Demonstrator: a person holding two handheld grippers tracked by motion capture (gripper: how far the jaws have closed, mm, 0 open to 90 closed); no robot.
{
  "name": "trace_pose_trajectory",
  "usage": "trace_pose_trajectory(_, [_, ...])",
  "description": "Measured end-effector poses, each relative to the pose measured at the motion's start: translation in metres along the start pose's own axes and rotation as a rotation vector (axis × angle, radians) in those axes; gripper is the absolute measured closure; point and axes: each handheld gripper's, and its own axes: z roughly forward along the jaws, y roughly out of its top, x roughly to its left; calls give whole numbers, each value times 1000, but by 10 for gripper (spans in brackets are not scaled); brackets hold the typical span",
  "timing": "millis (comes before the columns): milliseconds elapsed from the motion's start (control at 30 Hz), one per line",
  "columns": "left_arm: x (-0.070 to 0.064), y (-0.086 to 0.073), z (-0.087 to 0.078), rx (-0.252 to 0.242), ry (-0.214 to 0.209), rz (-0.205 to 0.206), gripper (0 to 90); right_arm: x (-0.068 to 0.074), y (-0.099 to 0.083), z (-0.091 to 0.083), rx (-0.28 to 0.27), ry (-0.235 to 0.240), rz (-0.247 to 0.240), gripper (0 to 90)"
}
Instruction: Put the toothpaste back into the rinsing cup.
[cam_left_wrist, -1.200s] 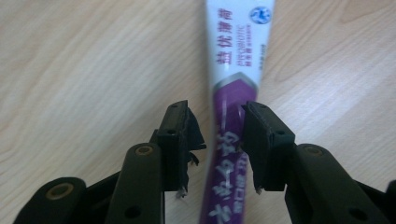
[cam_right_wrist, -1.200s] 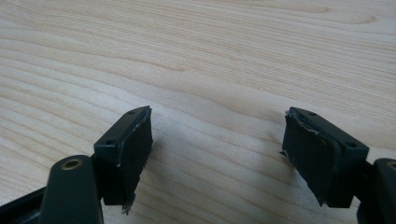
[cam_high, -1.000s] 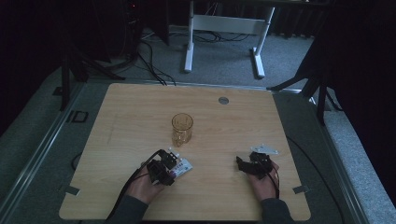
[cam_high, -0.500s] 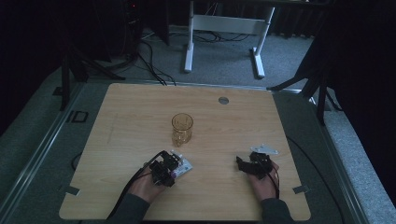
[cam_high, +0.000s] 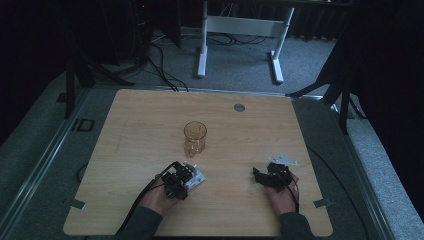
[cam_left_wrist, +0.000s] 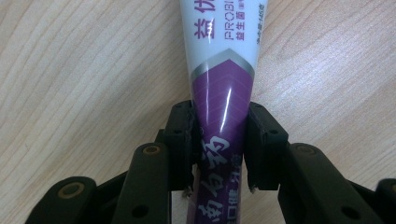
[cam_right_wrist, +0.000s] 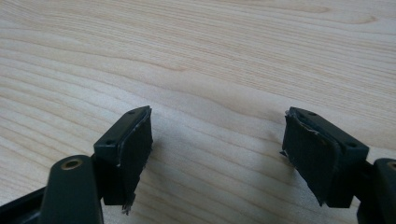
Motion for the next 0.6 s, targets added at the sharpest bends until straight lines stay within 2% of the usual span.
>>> trace_pose_trajectory(267, [5, -1, -2, -6, -32, -12, 698, 0, 0, 0, 0, 0, 0, 241])
trace_pose_trajectory(600, [9, -4, -5, -24, -33, -24, 726, 0, 0, 0, 0, 0, 0, 241])
